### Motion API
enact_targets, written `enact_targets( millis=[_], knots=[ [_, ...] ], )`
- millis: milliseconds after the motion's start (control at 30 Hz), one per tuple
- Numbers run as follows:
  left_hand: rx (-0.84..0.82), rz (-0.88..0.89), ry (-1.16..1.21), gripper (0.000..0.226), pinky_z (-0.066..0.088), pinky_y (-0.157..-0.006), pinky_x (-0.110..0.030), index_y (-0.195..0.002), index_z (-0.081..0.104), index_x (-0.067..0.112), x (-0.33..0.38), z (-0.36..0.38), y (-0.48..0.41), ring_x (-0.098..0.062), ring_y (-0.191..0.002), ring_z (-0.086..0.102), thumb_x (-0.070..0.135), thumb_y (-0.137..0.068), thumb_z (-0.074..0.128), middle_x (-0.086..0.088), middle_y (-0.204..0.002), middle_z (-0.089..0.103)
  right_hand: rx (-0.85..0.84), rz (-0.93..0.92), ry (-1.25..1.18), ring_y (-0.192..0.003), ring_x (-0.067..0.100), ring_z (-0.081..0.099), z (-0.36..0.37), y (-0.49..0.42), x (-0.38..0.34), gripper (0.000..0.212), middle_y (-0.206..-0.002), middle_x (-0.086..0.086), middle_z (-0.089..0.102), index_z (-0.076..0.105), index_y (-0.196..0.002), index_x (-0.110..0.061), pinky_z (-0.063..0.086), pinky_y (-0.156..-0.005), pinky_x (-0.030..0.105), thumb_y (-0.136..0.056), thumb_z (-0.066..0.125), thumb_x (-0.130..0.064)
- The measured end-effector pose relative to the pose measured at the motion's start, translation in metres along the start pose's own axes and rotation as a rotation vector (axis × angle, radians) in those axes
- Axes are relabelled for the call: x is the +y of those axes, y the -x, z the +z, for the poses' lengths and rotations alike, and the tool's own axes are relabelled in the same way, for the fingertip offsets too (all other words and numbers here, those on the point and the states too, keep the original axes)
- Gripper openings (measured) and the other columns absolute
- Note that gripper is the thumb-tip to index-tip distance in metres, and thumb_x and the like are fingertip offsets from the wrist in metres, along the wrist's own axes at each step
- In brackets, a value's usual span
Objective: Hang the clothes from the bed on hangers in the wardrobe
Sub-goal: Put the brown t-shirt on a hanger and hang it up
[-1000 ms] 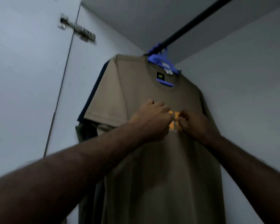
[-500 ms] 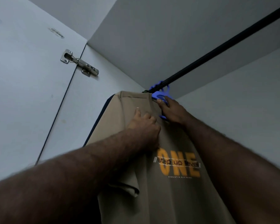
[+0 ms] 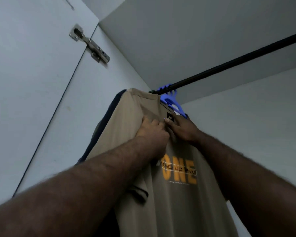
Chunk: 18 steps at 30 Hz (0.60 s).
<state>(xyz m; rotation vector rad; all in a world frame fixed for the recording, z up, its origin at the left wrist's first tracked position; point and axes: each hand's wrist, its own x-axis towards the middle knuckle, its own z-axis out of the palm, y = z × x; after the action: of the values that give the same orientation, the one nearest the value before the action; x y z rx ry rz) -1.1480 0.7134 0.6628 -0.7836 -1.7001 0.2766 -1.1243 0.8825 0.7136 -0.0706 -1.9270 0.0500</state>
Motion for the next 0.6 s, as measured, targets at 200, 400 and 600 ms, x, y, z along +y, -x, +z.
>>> enact_targets(
  millis=[200,400,600],
  knots=[
    [0.048,0.055,0.075,0.043,0.022,-0.112,-0.057,-0.13,0.052,0.017,0.012,0.005,0.017,-0.029,-0.126,0.044,0.041,-0.094,0.051,-0.011,-0.136,0.048,-0.211,0.116,0.307,-0.141,0.025,0.035,-0.006,0.065,0.017,0.072,-0.157,0.007,0.033,0.029,-0.152,-0.024,0.031,-0.113,0.042,-0.095,0.031,-0.068],
    [0.101,0.108,0.212,0.037,0.031,-0.102,-0.046,-0.12,0.056,0.018,0.044,0.005,0.046,-0.028,-0.118,0.049,0.04,-0.091,0.05,-0.009,-0.127,0.053,-0.367,0.153,0.497,-0.138,0.027,0.039,-0.037,0.149,0.009,0.071,-0.158,0.005,0.03,0.021,-0.154,-0.022,0.036,-0.109,0.043,-0.097,0.037,-0.061],
    [0.11,0.152,0.377,0.044,0.03,-0.105,-0.048,-0.121,0.057,0.014,0.098,-0.009,0.098,-0.031,-0.117,0.052,0.044,-0.09,0.049,-0.011,-0.126,0.057,-0.497,0.258,0.639,-0.128,0.03,0.048,-0.088,0.251,-0.007,0.069,-0.147,0.009,0.043,0.028,-0.151,-0.022,0.039,-0.104,0.045,-0.097,0.029,-0.065]
  ],
)
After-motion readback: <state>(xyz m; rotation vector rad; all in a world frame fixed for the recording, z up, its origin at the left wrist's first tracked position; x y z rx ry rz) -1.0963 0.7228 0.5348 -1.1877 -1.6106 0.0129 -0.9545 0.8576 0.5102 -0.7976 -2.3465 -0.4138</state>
